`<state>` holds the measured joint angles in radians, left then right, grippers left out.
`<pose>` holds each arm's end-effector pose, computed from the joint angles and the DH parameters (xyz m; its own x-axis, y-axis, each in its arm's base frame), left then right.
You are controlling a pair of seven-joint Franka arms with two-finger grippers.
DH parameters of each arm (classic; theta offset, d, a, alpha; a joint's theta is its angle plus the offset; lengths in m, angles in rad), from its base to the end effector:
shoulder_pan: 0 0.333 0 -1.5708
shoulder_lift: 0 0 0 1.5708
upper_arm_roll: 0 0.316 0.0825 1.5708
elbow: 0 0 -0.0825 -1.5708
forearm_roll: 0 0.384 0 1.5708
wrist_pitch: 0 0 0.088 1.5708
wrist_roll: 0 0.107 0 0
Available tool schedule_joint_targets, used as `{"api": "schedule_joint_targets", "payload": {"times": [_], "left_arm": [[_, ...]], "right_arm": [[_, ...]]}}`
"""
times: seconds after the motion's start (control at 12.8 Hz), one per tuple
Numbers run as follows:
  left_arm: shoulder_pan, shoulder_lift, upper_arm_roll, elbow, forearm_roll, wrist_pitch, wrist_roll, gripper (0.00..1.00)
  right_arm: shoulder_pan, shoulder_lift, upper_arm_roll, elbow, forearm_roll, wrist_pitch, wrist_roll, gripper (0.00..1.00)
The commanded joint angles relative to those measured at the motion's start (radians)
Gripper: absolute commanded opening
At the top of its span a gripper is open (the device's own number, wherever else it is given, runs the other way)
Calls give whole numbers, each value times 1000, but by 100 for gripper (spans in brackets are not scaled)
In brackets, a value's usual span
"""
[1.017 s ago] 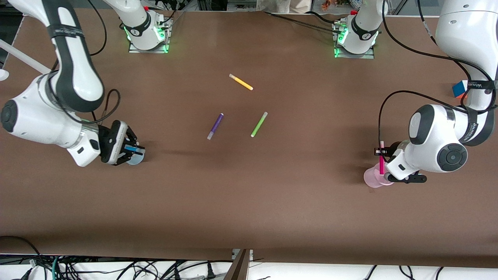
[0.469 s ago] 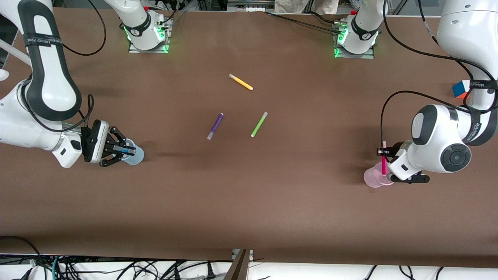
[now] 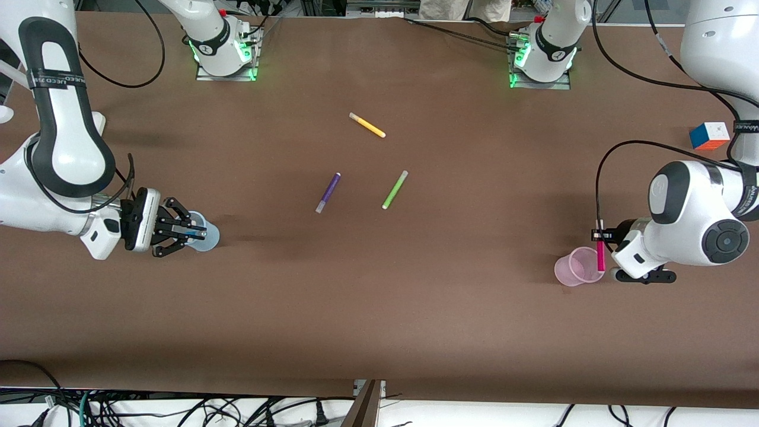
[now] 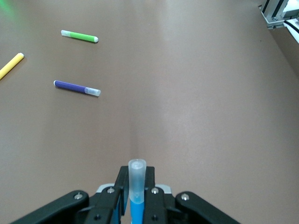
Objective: Place pink and blue markers in matching cups
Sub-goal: 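Lower the pink marker into the pink cup while the right gripper carries blue marker, then open the left gripper and release the pink marker into the pink cup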
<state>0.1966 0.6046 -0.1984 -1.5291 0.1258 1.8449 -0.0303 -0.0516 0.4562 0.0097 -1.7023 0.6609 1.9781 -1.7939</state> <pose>0.6704 0.0270 0.2892 0.9622 -0.0032 -0.2722 -0.0042 -1.0000 -0.0032 0.6544 0.0109 0.3263 0.1596 0.8152 0.5568 0.9860 -0.1043 -0.1299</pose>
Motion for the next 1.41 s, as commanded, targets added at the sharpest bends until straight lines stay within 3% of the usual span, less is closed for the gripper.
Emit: {"api": "schedule_joint_targets", "payload": {"times": [0.0,0.16,0.23,0.31,0.63,0.7,0.78,0.86,1.09,1.33], "left_arm": [[-9,11,-4,12,8,31,20,12],[-8,12,-4,12,17,33,21,16],[-8,20,-4,14,15,33,21,44],[-11,21,-4,14,14,34,20,99],[-13,14,-7,30,17,31,24,100],[-13,12,-9,30,18,31,24,100],[-13,11,-9,32,20,31,24,100],[-11,8,-10,33,20,31,23,100],[-6,-70,-6,35,20,30,21,100],[6,-172,-3,66,18,-10,21,100]], "right_arm": [[-39,18,13,7,58,-50,-39,16],[-60,24,13,6,72,-77,-42,16],[-68,25,13,4,72,-79,-42,16],[-71,29,13,3,72,-79,-42,16],[-88,45,13,1,72,-105,-42,20],[-88,45,13,0,72,-107,-30,31],[-91,45,13,1,72,-114,-24,79],[-94,45,13,4,72,-116,-22,100],[-96,27,15,13,69,-120,176,100],[-88,2,16,53,2,-145,463,100]]}}
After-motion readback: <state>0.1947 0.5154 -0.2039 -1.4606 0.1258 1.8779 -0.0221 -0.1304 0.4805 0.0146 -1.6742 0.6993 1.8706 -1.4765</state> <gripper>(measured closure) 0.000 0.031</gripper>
